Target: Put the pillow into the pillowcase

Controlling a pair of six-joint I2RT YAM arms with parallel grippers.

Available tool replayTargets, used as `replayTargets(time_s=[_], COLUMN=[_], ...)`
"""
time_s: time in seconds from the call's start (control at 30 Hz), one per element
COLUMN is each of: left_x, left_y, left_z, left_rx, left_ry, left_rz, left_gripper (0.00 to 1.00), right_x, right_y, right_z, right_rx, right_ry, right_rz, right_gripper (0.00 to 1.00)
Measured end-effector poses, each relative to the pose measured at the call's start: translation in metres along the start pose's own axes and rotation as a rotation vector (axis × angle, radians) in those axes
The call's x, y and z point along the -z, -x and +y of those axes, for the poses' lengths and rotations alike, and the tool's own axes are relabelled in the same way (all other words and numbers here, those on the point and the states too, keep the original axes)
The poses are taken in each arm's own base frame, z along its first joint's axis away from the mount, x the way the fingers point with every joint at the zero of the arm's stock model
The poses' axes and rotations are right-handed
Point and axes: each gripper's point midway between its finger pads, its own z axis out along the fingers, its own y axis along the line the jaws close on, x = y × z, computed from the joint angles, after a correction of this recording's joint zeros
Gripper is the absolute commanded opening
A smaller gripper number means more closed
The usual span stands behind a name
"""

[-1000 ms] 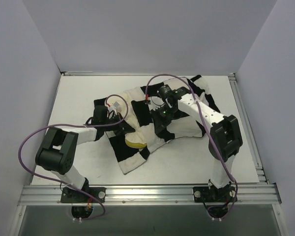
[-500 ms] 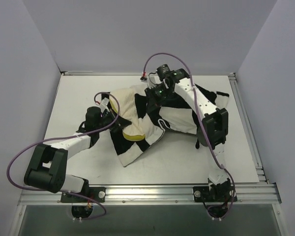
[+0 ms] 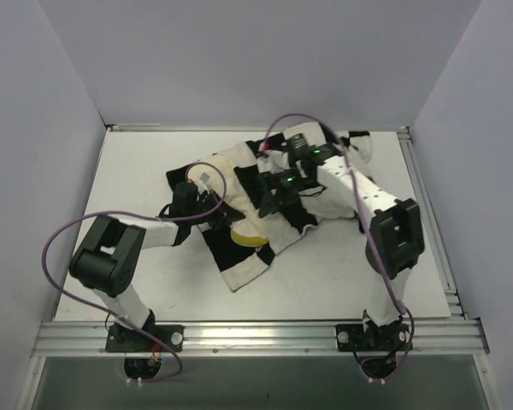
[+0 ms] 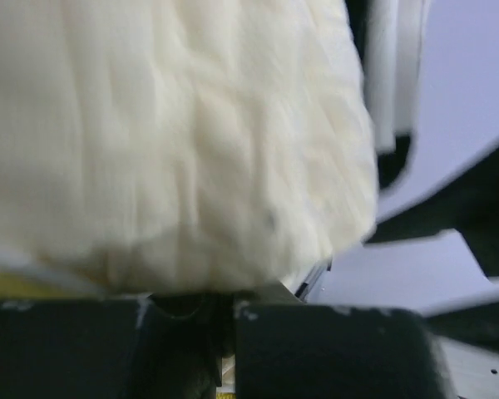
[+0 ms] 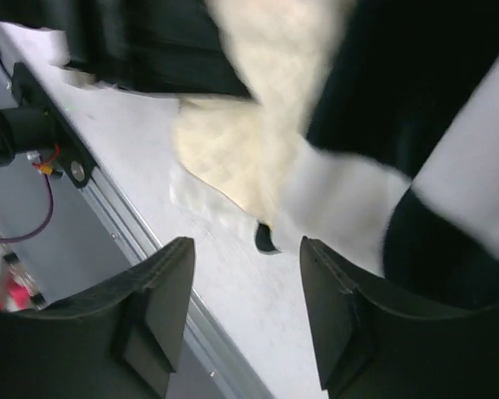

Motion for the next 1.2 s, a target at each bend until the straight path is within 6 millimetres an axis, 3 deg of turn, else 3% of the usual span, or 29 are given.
replayTargets(time_s=[0.03,0.13,0.23,0.3,0.4,0.5,0.6,0.8,0.87,0.9,0.97,1.0,1.07,1.13,1.2], left_x=[-0.007,-0.016,-0.017,-0.017,-0.017,-0.018,-0.018,-0.018,-0.019,-0.019,-0.019,-0.02,-0.023,-0.027,-0.034], left_y=[-0.001,-0.005,-0.004,-0.004,-0.006,-0.008,-0.008,-0.007,-0.005,-0.003,-0.002,-0.001,0.0,0.005,0.01], left_z=[-0.008,-0.028,-0.036,-0.036,-0.036,-0.037,-0.037,-0.037,-0.037,-0.036,-0.036,-0.035,-0.036,-0.037,-0.039], left_rx=[-0.007,-0.029,-0.04,-0.041,-0.043,-0.045,-0.046,-0.046,-0.046,-0.046,-0.045,-0.045,-0.043,-0.04,-0.037], left_ry=[-0.023,-0.082,-0.111,-0.112,-0.114,-0.114,-0.114,-0.113,-0.111,-0.109,-0.108,-0.107,-0.107,-0.109,-0.115], left_rz=[0.01,0.024,0.016,0.015,0.018,0.022,0.022,0.018,0.008,0.002,-0.001,-0.001,-0.001,-0.005,-0.008], left_gripper=[0.0,0.0,0.0,0.0,0.0,0.0,0.0,0.0,0.0,0.0,0.0,0.0,0.0,0.0,0.0], right_x=[0.012,0.057,0.086,0.083,0.059,0.032,0.007,-0.016,-0.022,-0.026,-0.036,-0.039,-0.043,-0.047,-0.053], right_y=[-0.011,-0.065,-0.114,-0.135,-0.159,-0.175,-0.169,-0.103,-0.09,-0.087,-0.088,-0.088,-0.087,-0.086,-0.085], right_z=[-0.016,-0.069,-0.089,-0.083,-0.079,-0.09,-0.108,-0.121,-0.125,-0.127,-0.127,-0.126,-0.117,-0.092,-0.052], right_rx=[-0.091,-0.372,-0.548,-0.59,-0.64,-0.725,-0.797,-0.759,-0.75,-0.753,-0.77,-0.777,-0.766,-0.709,-0.601], right_ry=[-0.02,-0.123,-0.211,-0.229,-0.221,-0.216,-0.21,-0.091,-0.057,-0.045,-0.028,-0.019,-0.007,0.025,0.07], right_rz=[-0.028,-0.13,-0.2,-0.207,-0.19,-0.189,-0.228,-0.451,-0.497,-0.502,-0.494,-0.488,-0.476,-0.435,-0.365], right_gripper=[0.6,0.62,0.63,0.64,0.65,0.67,0.67,0.64,0.44,0.25,0.12,0.05,0.02,0.0,0.0])
